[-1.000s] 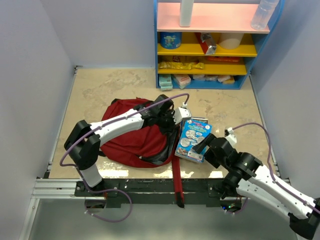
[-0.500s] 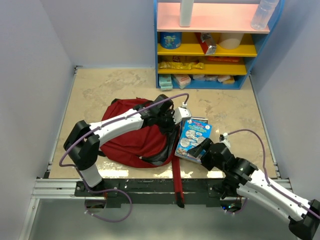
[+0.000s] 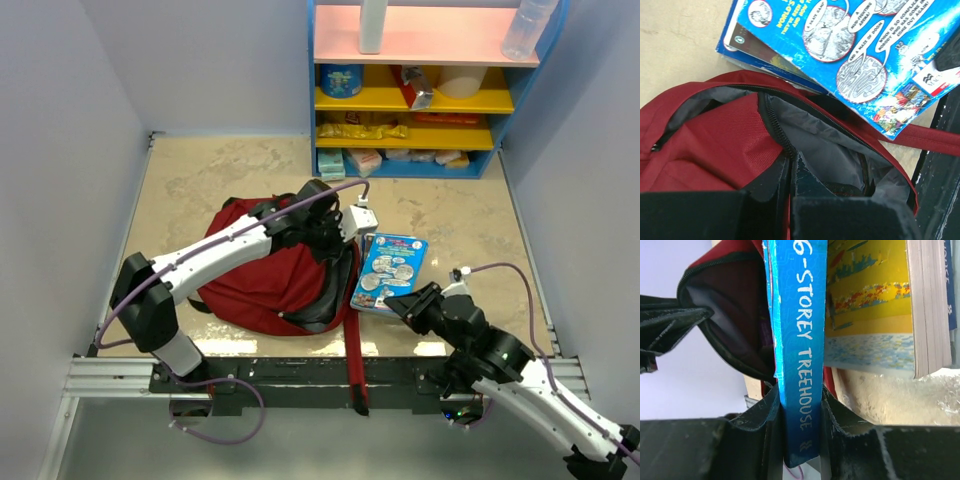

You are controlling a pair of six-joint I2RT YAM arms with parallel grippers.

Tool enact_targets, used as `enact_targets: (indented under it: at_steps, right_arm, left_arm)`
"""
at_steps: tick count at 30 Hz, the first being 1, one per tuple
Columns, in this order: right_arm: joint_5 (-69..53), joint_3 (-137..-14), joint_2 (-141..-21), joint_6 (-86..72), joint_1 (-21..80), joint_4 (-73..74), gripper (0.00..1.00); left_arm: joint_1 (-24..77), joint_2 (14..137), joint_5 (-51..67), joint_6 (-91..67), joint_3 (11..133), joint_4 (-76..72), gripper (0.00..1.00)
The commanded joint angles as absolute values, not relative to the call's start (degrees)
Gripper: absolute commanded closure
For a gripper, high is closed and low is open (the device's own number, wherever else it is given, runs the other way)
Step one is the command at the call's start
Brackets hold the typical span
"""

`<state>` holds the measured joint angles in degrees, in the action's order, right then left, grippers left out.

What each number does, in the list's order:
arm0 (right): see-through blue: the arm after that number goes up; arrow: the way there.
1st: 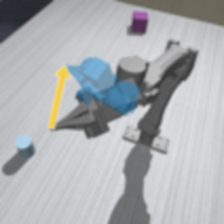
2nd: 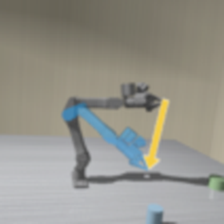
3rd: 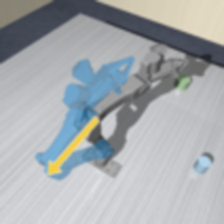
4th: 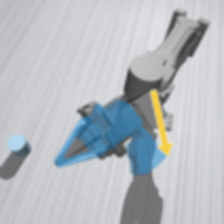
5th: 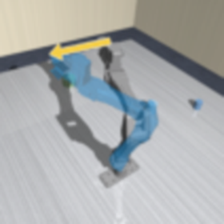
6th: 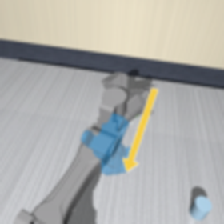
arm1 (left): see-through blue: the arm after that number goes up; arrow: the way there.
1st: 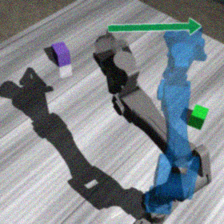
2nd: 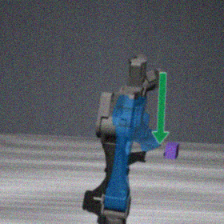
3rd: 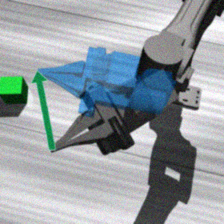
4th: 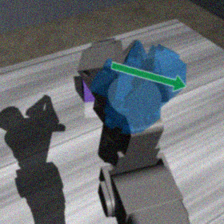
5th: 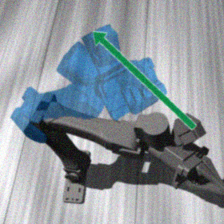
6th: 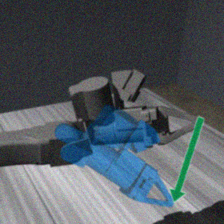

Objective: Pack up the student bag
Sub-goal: Pick up the book from the center of the board, then place the book in the student bag.

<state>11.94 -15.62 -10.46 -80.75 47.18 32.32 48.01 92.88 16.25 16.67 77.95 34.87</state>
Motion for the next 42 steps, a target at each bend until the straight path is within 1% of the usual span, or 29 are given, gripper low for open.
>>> enact_targets:
  at_steps: [1, 5, 6, 9, 11, 13, 16, 18, 21, 25, 26, 29, 31, 32, 36, 39, 42]
  right_arm:
    - [11.16, -22.75, -8.7, -75.25, 46.93, 33.05, 1.0]
    - [7.66, -29.52, -15.01, -68.31, 46.93, 29.63, 1.0]
    - [4.78, -31.53, -18.42, -65.59, 46.93, 26.57, 1.0]
    - [-1.9, -33.74, -23.62, -62.15, 46.93, 20.67, 1.0]
    - [-4.38, -34.28, -24.87, -61.0, 46.93, 18.99, 1.0]
    - [-6.84, -34.37, -25.92, -59.77, 46.93, 18.64, 1.0]
    - [-11.5, -31.65, -27.59, -59.76, 46.93, 13.55, 1.0]
    - [-12.39, -29.1, -28.91, -60.46, 46.93, 12.93, 1.0]
    - [-14.32, -24.88, -31.11, -62.66, 46.93, 6.52, 1.0]
    - [-17.04, -24.61, -38.47, -61.53, 46.93, 2.38, 1.0]
    - [-17.83, -25.39, -42.06, -61.18, 46.93, 2.37, 1.0]
    - [-18.81, -27.76, -47.88, -58.01, 46.85, 1.59, 1.0]
    - [-18.72, -28.56, -49.56, -56.69, 46.93, 0.27, 1.0]
    - [-19.24, -29.52, -50.88, -56.34, 46.93, -2.96, 1.0]
    - [-25.12, -33.83, -60.35, -52.05, 46.85, -5.8, 1.0]
    - [-27.59, -36.2, -62.92, -49.41, 46.85, -9.57, 1.0]
    - [-32.68, -40.51, -66.44, -44.67, 45.71, -10.11, 1.0]
  left_arm:
    - [47.37, 88.42, 13.54, 16.17, 83.66, 37.87, 1.0]
    - [46.85, 85.35, 9.24, 16.87, 86.65, 40.34, 1.0]
    - [46.41, 84.21, 8.53, 18.27, 87.01, 40.86, 1.0]
    - [46.14, 83.58, 7.03, 19.77, 89.2, 43.32, 1.0]
    - [46.05, 83.41, 7.47, 19.69, 90.53, 44.99, 1.0]
    - [46.14, 82.09, 7.39, 19.86, 89.22, 44.83, 1.0]
    - [46.14, 80.77, 6.33, 19.78, 87.46, 43.95, 1.0]
    - [46.05, 80.16, 7.38, 19.6, 86.93, 43.86, 1.0]
    - [46.14, 79.19, 7.3, 19.95, 86.57, 43.77, 1.0]
    - [46.14, 78.84, 7.64, 19.16, 86.92, 43.15, 1.0]
    - [46.14, 78.66, 7.91, 18.73, 87.1, 43.07, 1.0]
    - [46.14, 78.23, 9.22, 19.24, 87.54, 43.59, 1.0]
    - [46.14, 78.05, 10.71, 19.51, 87.45, 44.21, 1.0]
    - [46.06, 77.79, 11.68, 19.6, 87.28, 44.47, 1.0]
    - [46.14, 76.91, 13.79, 20.48, 87.19, 44.91, 1.0]
    - [46.06, 76.38, 15.81, 21.36, 86.84, 45.0, 1.0]
    - [46.14, 76.11, 17.92, 21.18, 86.31, 45.35, 1.0]
